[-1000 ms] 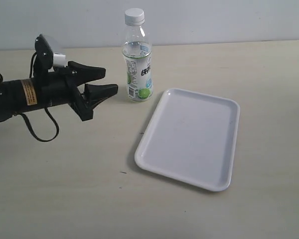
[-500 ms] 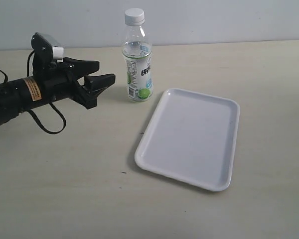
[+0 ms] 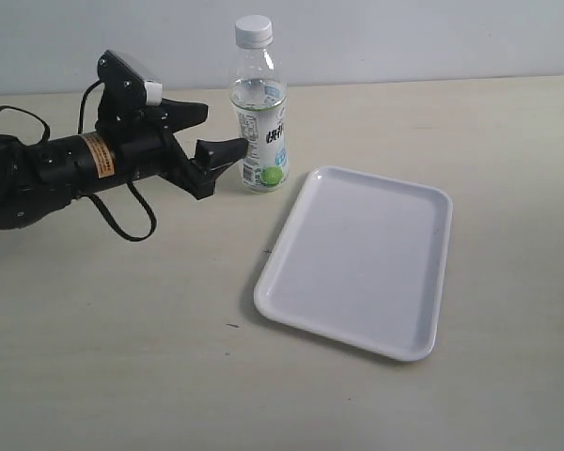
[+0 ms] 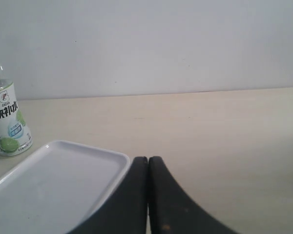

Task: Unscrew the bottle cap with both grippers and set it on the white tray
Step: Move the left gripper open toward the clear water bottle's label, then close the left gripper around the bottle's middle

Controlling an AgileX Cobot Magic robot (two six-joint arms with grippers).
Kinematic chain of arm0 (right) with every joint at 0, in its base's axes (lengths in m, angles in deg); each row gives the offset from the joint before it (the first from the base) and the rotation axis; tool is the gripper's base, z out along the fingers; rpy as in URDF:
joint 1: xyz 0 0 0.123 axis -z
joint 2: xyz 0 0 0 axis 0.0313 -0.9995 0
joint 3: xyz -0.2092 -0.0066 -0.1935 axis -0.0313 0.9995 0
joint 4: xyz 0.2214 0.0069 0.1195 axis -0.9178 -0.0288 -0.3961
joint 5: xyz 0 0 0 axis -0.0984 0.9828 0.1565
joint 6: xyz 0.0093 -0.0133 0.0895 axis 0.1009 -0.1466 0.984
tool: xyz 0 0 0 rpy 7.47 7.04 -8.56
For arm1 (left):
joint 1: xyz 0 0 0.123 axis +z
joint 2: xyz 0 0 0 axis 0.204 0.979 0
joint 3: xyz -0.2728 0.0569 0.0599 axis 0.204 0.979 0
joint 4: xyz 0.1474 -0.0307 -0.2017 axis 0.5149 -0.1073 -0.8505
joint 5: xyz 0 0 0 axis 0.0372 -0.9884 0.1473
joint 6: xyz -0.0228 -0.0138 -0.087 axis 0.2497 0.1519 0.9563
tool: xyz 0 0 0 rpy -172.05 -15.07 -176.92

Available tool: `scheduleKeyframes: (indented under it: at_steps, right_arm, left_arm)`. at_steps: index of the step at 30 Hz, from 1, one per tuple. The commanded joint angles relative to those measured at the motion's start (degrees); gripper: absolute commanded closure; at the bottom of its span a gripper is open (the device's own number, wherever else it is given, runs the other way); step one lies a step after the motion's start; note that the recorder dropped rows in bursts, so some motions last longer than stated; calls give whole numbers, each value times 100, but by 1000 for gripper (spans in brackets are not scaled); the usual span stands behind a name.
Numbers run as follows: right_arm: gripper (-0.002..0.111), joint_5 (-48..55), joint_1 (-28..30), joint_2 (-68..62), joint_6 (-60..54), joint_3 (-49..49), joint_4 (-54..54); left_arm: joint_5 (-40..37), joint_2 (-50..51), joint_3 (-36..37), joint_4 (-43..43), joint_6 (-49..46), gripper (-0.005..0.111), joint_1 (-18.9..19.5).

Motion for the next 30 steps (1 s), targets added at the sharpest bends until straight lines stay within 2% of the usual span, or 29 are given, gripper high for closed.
scheduleKeyframes:
  at_steps: [1, 8, 12, 16, 19, 23, 26, 30]
  right_arm:
    - [108, -32, 27, 37, -3, 28, 5]
    - [108, -32, 27, 37, -3, 28, 5]
    - [108, -32, 27, 37, -3, 28, 5]
    - [108, -32, 27, 37, -3, 28, 5]
    - [108, -32, 27, 37, -3, 28, 5]
    - [108, -32, 27, 37, -3, 28, 5]
    - [108, -32, 27, 37, -3, 28, 5]
    - [108, -32, 27, 37, -3, 28, 5]
  left_arm:
    - [-270, -13, -120, -169, -62, 31, -143]
    - [-94, -13, -129, -479, -20, 31, -152]
    - [-585, -13, -129, -473, 155, 31, -152]
    - [-917, 95, -129, -591, -260, 31, -152]
    - [-745, 276, -129, -591, -459, 30, -156]
    - [-273, 514, -202, -591, -483, 21, -166]
    - [-259, 650, -351, -578, -483, 16, -180]
    - [-199, 815, -528, -543, -483, 16, -185]
